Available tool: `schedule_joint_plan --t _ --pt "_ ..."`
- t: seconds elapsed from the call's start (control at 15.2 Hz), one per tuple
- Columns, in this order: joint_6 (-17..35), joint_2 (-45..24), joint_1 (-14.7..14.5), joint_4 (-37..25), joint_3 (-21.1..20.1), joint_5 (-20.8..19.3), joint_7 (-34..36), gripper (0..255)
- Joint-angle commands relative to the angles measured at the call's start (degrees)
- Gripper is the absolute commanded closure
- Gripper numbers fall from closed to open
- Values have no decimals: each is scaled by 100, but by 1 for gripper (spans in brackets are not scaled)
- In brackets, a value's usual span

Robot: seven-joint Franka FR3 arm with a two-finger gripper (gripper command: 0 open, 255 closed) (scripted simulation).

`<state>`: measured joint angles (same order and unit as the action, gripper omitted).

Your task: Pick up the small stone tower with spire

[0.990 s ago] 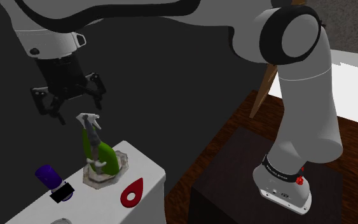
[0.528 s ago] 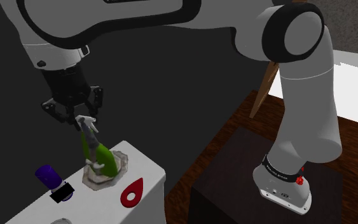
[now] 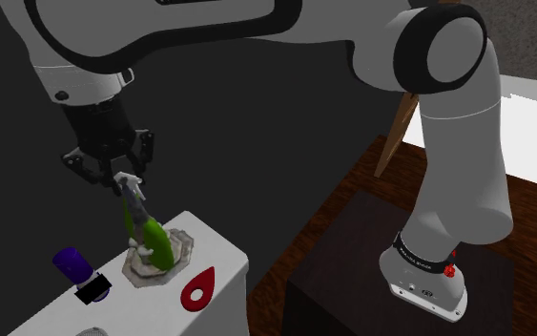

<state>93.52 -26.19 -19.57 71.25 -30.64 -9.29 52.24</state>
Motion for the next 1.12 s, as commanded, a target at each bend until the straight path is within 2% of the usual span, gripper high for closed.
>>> schedule_joint_plan --t 0.0,0.53,0.92,1.06 --pt "-98 -23 -18 -106 4 -12 2 255" --pt "-866 -261 -240 -1116 17 -118 23 255" --pt "-1598 -636 -552 -2237 63 -288 31 255" --pt "-1621 -650 -564 -2274 67 -293 30 255"
